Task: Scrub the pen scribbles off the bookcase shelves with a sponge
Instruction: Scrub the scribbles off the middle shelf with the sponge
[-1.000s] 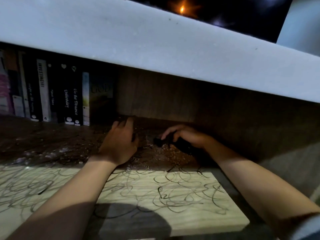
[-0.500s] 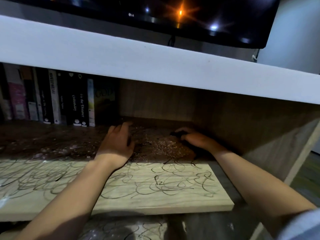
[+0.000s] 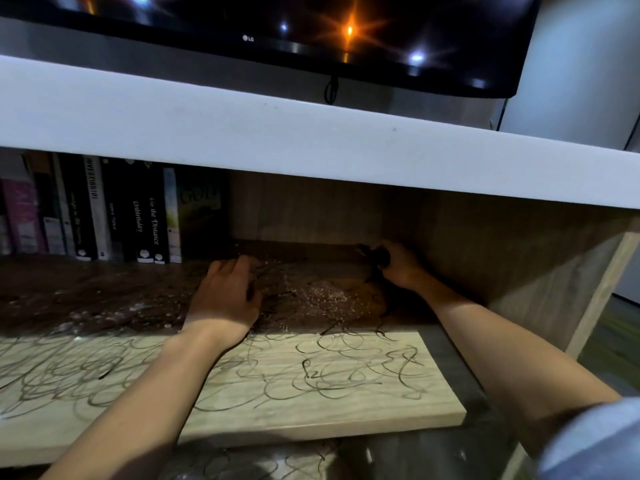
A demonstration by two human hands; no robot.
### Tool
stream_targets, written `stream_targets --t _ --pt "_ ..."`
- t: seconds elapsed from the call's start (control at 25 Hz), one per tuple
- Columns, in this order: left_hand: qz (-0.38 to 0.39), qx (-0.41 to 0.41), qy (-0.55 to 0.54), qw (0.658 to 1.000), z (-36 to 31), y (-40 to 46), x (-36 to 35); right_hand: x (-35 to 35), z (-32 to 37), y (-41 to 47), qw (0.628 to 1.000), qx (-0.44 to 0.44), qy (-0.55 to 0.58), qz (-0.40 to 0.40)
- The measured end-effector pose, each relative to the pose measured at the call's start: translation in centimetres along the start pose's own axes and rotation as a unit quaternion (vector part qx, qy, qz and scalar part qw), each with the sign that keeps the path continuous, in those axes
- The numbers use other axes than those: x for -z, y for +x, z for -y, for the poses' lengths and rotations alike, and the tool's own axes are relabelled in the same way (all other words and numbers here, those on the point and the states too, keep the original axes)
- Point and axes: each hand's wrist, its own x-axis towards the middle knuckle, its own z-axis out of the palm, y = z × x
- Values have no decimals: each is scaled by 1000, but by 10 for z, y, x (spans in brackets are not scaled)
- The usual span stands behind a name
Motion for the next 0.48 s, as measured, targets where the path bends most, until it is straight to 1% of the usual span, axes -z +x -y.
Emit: stream_targets --t 0.04,0.08,0.16,0.24,0.32,0.4,0.48 --pt "-7 -4 1 1000 1 2 -2 -6 -4 5 998 -4 -64 19" --pt "-15 -10 2 1000 1 3 -4 -13 -6 9 994 -14 -98 36" --pt "-27 -27 7 999 2 5 -8 -21 -3 14 991 -39 -111 57" --pt "-33 -39 12 999 2 8 -11 -25 3 20 990 -47 -102 80" --pt "-40 -44 12 998 3 9 -12 -29 10 19 992 -35 -74 93" --pt "-43 -45 9 998 3 10 -12 -32 16 7 994 3 -25 108" --pt "-38 -43 6 998 3 10 -11 -30 24 -12 989 60 0 132"
